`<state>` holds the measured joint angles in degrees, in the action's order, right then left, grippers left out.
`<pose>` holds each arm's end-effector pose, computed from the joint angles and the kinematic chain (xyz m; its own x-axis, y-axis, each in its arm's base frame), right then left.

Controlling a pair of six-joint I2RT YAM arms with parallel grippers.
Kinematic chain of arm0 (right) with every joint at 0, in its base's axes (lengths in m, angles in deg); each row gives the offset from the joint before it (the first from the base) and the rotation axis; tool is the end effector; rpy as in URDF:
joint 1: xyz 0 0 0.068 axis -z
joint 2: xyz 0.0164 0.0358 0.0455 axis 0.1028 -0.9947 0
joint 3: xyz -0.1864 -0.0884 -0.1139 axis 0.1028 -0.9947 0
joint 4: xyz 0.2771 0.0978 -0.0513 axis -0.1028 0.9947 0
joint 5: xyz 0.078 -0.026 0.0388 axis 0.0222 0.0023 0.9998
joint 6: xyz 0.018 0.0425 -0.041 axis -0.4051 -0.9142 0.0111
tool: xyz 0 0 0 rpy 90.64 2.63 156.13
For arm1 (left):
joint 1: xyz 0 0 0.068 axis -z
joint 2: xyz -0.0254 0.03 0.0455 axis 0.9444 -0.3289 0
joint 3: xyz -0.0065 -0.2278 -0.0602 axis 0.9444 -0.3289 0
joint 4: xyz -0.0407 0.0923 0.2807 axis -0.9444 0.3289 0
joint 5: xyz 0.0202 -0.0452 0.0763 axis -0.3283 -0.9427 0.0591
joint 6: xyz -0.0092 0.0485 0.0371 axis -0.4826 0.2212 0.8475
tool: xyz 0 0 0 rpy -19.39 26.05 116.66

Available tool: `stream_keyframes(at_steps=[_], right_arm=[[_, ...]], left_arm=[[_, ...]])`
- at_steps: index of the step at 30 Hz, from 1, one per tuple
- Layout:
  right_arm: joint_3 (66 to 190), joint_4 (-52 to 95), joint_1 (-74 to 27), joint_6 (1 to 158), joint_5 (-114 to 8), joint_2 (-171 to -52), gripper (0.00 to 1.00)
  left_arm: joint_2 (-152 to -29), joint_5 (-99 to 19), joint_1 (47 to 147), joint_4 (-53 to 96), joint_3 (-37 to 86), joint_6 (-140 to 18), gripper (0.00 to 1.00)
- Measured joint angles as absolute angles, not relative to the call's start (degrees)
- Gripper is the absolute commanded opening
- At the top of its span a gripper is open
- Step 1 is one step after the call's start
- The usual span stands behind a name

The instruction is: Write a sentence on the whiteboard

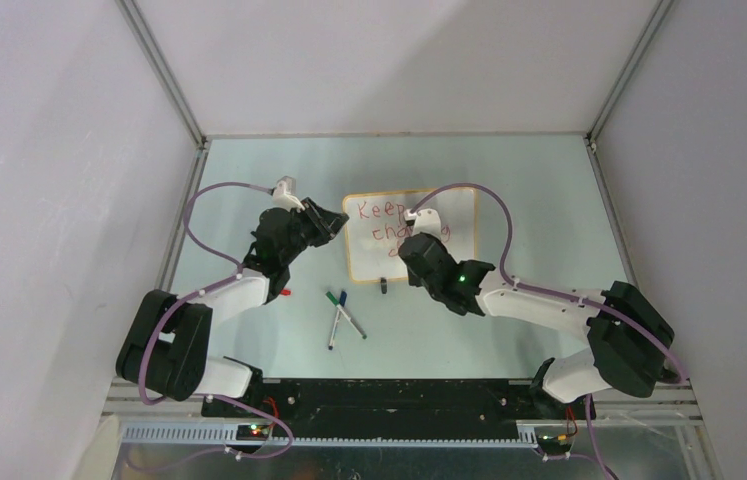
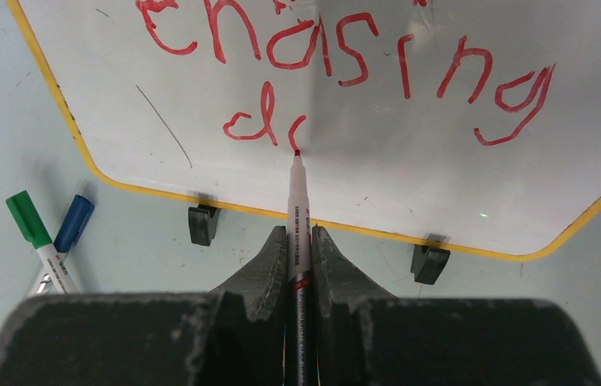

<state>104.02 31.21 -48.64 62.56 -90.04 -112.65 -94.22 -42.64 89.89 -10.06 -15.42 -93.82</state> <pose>0.2223 0.2722 0.1680 -0.5459 -0.1655 -0.8214 -0.2944 0.9557 0.0031 0.3111 -0.1169 0.1439 -0.4964 -0.5556 -0.6670 0.2038 0.6723 -0.7117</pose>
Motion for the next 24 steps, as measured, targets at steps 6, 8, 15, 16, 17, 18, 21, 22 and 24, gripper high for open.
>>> stream_keyframes(at_steps=[6, 8, 15, 16, 17, 18, 21, 22, 24], right_arm=[[104.0, 30.8, -48.2, 62.9, -89.5, -112.7, 0.0], [104.0, 30.7, -48.1, 62.9, -89.4, -112.6, 0.0], [104.0, 29.7, -47.9, 63.0, -89.2, -112.5, 0.0], [104.0, 29.5, -47.8, 63.1, -89.2, -112.5, 0.0], [104.0, 29.4, -47.8, 63.2, -89.2, -112.5, 0.0], [104.0, 29.3, -47.7, 63.4, -89.2, -112.4, 0.0], [104.0, 29.0, -47.5, 63.5, -89.1, -112.3, 0.0], [104.0, 29.0, -47.5, 63.6, -89.2, -112.2, 0.0], [104.0, 28.9, -47.3, 63.8, -89.2, -112.1, 0.0]], left_arm=[[-94.2, -42.6, 89.9, -10.1, -15.4, -93.8, 0.26], [-94.2, -42.7, 89.9, -10.1, -15.4, -93.8, 0.26], [-94.2, -42.7, 89.9, -10.1, -15.4, -93.8, 0.26], [-94.2, -42.7, 89.9, -10.1, -15.4, -93.8, 0.26], [-94.2, -42.7, 89.9, -10.1, -15.4, -93.8, 0.26], [-94.2, -42.7, 89.9, -10.1, -15.4, -93.8, 0.26], [-94.2, -42.6, 89.9, -10.1, -15.4, -93.8, 0.26], [-94.2, -42.7, 89.9, -10.1, -15.4, -93.8, 0.26], [-94.2, -42.7, 89.9, -10.1, -15.4, -93.8, 0.26]])
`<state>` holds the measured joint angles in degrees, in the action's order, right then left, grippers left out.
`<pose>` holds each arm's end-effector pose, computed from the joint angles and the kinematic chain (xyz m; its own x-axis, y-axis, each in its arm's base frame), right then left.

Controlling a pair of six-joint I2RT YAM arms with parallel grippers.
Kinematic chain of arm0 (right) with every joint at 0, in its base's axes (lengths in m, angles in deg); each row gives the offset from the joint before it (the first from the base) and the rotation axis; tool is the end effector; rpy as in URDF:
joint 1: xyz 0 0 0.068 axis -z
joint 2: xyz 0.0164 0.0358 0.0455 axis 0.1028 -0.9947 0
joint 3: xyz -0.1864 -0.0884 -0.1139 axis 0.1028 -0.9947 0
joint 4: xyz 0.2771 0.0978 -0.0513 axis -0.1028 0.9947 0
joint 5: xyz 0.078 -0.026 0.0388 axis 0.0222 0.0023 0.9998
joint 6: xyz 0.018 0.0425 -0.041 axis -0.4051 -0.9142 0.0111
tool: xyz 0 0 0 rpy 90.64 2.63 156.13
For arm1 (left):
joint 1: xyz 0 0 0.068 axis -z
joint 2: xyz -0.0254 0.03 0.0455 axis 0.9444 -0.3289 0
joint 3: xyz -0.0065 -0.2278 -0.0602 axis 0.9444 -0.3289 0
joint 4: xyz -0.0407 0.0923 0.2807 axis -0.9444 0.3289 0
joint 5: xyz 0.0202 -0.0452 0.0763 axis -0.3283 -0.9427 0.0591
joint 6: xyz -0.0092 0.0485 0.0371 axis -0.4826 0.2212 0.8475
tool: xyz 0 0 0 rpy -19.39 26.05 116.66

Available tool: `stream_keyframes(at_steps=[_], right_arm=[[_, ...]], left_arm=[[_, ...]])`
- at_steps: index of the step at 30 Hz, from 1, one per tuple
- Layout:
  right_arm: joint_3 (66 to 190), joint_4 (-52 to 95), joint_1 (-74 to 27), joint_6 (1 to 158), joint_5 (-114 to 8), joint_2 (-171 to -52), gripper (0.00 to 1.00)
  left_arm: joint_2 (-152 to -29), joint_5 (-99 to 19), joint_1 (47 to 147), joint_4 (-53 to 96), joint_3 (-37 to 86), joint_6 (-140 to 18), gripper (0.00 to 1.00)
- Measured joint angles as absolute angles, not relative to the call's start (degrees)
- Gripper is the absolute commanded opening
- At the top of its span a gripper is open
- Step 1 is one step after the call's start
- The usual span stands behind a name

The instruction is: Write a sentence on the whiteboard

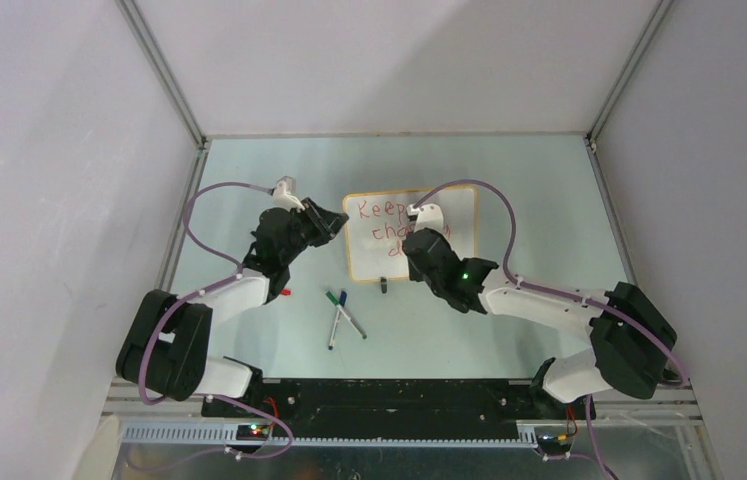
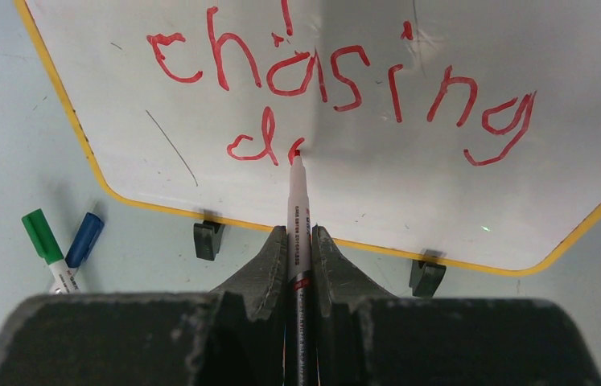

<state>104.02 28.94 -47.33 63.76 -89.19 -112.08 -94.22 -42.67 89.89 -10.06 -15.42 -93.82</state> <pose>0.2295 0.2695 0.1746 -0.5236 -0.1415 -0.8402 -0.2949 0.9552 0.0229 0.3111 -0.1170 0.1439 -0.4967 -0.5554 -0.6669 0.2041 0.6721 -0.7118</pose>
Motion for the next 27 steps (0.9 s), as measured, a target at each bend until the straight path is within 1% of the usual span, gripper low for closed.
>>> stream_keyframes(at_steps=[18, 22, 26, 27], right_arm=[[104.0, 29.0, -46.3, 63.8, -89.3, -111.3, 0.0], [104.0, 29.4, -46.3, 63.8, -89.8, -110.5, 0.0], [103.6, 29.0, -47.2, 64.3, -91.2, -107.7, 0.0], [103.1, 28.4, -47.6, 64.6, -91.5, -106.4, 0.0]], left_arm=[[-94.2, -42.6, 89.9, -10.0, -15.4, -93.8, 0.27], [-94.1, -42.5, 89.9, -9.8, -15.4, -93.3, 0.32], [-92.2, -41.2, 89.9, -7.6, -15.4, -91.8, 0.45], [-91.3, -40.8, 89.9, -6.7, -15.4, -91.2, 0.5]])
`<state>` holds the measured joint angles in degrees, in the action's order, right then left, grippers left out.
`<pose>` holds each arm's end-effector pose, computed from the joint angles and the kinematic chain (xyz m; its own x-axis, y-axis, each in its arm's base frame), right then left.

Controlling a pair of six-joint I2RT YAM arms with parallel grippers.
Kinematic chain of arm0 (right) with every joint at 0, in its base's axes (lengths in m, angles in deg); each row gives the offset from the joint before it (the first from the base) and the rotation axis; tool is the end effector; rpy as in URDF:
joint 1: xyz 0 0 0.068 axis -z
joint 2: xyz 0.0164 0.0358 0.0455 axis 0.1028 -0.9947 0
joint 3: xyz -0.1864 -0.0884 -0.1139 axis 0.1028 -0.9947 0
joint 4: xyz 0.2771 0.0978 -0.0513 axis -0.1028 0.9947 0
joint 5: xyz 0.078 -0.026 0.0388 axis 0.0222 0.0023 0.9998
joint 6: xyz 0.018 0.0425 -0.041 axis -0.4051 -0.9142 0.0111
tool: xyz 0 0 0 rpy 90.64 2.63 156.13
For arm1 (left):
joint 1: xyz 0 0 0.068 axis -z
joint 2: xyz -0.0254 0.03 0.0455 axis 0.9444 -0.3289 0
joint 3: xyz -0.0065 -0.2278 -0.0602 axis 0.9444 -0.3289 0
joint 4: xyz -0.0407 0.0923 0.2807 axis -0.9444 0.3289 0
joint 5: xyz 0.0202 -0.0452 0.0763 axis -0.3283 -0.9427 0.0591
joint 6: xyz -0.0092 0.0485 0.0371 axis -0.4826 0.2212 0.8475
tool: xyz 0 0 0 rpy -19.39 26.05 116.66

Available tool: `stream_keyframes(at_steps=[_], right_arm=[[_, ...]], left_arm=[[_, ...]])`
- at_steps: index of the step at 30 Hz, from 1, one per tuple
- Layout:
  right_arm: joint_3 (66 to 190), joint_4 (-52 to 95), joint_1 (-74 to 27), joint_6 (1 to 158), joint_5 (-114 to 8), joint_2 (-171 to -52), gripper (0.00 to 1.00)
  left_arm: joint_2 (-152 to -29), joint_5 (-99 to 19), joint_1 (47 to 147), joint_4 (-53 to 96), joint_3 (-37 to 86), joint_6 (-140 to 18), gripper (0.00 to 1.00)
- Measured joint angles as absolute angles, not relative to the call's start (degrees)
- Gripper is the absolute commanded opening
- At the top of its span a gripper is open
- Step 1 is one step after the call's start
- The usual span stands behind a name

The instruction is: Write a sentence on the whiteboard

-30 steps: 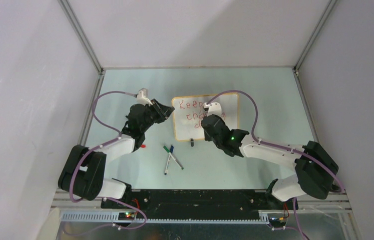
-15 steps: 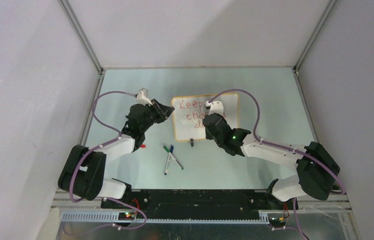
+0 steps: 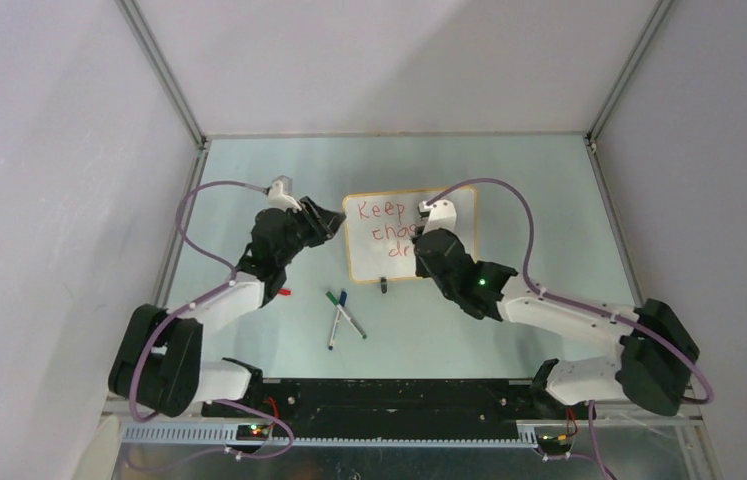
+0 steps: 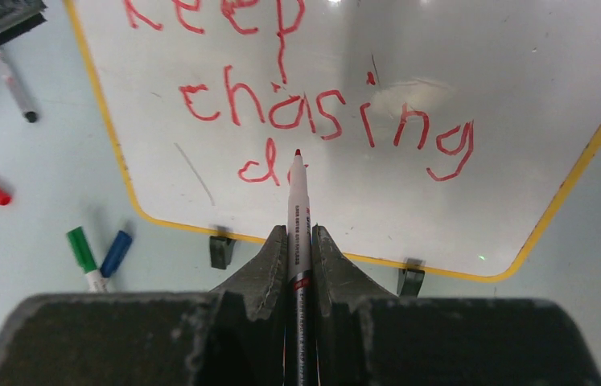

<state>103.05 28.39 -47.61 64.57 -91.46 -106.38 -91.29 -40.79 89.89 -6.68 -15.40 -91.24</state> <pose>0.2235 0.2616 0.2024 -0.4593 -0.0897 -0.8838 -0.2783 0.9593 0.0473 0.3087 -0.1145 0.1529 -0.4734 -0.5333 -0.7011 0.2007 0.7097 -0.6753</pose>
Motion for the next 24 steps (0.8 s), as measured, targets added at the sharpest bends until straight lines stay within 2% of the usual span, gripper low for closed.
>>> stream_keyframes(at_steps=[4, 9, 14, 16, 17, 19, 23, 24], right_arm=[[100.0, 25.7, -48.9, 65.6, -92.3, -100.7, 0.0], [96.8, 22.8, -49.0, 66.0, -93.0, -96.2, 0.0], [95.3, 21.1, -49.1, 66.0, -93.7, -95.2, 0.0], [94.6, 20.8, -49.1, 66.0, -93.8, -94.8, 0.0], [94.2, 20.7, -49.1, 66.0, -93.8, -94.5, 0.0], [93.5, 20.2, -49.2, 66.0, -93.8, -93.8, 0.0], [93.2, 19.4, -49.3, 65.9, -93.9, -93.3, 0.0], [93.1, 19.2, -49.3, 65.9, -93.9, -93.3, 0.0]], left_arm=[[-85.4, -38.0, 89.9, -0.5, -14.5, -88.1, 0.62], [-80.4, -34.6, 89.6, 12.0, -3.5, -83.1, 0.66], [-89.5, -33.6, 91.0, 27.2, 23.3, -77.8, 0.73], [-94.8, -33.8, 91.3, 30.7, 32.6, -76.7, 0.79], [-97.3, -33.8, 91.4, 32.6, 36.3, -76.2, 0.94], [-102.3, -32.9, 91.5, 35.4, 41.6, -75.5, 0.99], [-108.4, -25.6, 91.5, 36.5, 42.7, -75.9, 0.99], [-108.9, -23.8, 91.4, 36.3, 41.5, -76.8, 0.95]])
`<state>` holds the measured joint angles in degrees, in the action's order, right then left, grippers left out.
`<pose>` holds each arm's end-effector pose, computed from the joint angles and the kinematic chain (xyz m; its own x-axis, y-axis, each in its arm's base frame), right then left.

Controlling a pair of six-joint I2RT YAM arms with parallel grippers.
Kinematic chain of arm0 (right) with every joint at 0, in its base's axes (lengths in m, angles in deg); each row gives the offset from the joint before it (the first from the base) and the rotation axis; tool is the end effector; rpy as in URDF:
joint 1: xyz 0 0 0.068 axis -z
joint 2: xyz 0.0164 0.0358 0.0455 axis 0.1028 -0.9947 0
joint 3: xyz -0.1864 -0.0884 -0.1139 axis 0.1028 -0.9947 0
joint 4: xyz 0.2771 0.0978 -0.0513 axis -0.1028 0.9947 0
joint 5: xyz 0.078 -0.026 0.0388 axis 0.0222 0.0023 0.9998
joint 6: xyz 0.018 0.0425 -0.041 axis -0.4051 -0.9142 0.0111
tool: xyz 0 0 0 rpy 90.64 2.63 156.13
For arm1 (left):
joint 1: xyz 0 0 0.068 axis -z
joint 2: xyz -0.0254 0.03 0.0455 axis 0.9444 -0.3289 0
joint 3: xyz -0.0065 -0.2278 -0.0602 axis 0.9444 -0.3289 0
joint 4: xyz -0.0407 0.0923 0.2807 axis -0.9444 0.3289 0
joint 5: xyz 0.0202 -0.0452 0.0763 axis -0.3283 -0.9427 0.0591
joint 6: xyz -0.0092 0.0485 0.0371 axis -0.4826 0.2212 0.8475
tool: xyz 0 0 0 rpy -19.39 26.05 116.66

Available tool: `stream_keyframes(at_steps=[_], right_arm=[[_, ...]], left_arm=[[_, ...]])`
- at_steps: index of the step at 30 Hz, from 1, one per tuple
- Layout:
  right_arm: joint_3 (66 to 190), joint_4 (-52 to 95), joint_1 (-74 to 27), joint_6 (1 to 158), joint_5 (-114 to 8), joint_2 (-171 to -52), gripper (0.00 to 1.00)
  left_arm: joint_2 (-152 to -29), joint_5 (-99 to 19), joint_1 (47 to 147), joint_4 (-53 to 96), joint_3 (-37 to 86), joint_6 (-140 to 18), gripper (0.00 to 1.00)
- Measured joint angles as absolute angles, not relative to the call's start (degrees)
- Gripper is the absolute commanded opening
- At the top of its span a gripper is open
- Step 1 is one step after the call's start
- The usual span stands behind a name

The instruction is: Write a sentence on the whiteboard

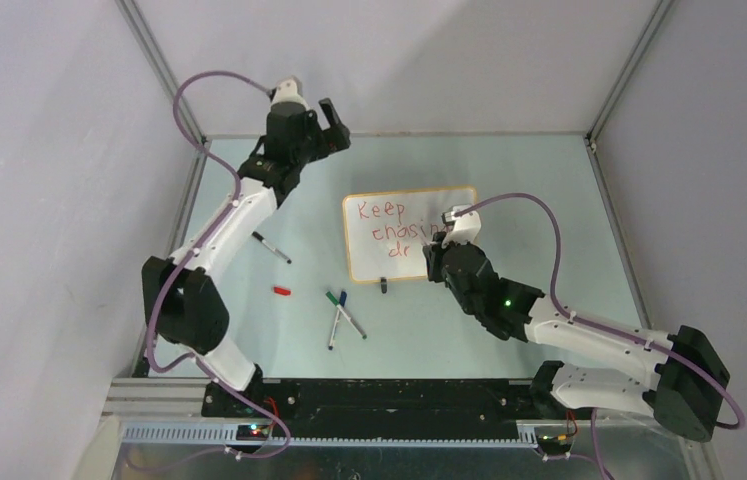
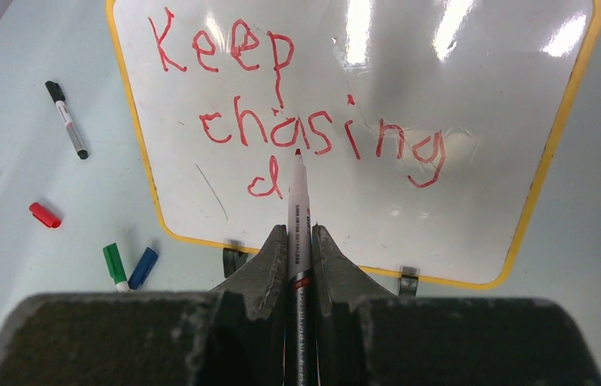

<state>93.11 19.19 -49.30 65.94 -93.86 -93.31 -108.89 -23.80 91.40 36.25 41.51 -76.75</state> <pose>0.1973 0.2387 0.2221 -0.3234 0.0410 -0.9454 -0.2933 0.9455 0.1414 0.4102 -0.1472 0.3432 -0.3454 -0.3557 -0.8684 0.0716 0.9127 -0.4024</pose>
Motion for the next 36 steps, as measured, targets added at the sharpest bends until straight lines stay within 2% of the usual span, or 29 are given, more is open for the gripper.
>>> stream_keyframes(at_steps=[1, 2, 6, 12, 16, 21, 27, 33, 36], right_arm=[[93.0, 19.0, -49.3, 65.9, -93.9, -93.3, 0.0], [93.0, 18.9, -49.4, 65.9, -93.9, -93.3, 0.0], [93.0, 18.8, -49.4, 65.9, -93.8, -93.3, 0.0], [92.9, 18.6, -49.4, 65.8, -93.8, -93.6, 0.0], [92.9, 18.4, -49.5, 65.8, -93.7, -93.7, 0.0], [92.9, 18.3, -49.5, 65.7, -93.1, -93.9, 0.0], [92.9, 18.3, -49.5, 65.4, -92.2, -93.9, 0.0], [92.9, 18.4, -49.5, 65.2, -91.1, -93.9, 0.0], [92.9, 18.4, -49.5, 65.0, -90.7, -93.9, 0.0]], left_arm=[[-109.1, -23.0, 90.9, 35.6, 39.4, -78.0, 0.87], [-109.2, -23.5, 90.2, 34.5, 37.0, -79.0, 0.83], [-112.3, -31.0, 87.5, 30.1, 32.8, -80.1, 0.82], [-121.6, -34.7, 89.4, 30.2, 37.3, -78.9, 0.84], [-122.4, -38.7, 90.4, 29.2, 35.7, -78.6, 0.98], [-115.6, -42.7, 89.1, 22.1, 24.5, -77.8, 0.99], [-100.5, -49.5, 84.8, 0.3, 0.2, -75.8, 0.99], [-94.6, -51.6, 82.5, -1.4, -3.6, -72.1, 0.99], [-91.7, -52.3, 82.4, -8.1, -8.0, -70.8, 1.0]])
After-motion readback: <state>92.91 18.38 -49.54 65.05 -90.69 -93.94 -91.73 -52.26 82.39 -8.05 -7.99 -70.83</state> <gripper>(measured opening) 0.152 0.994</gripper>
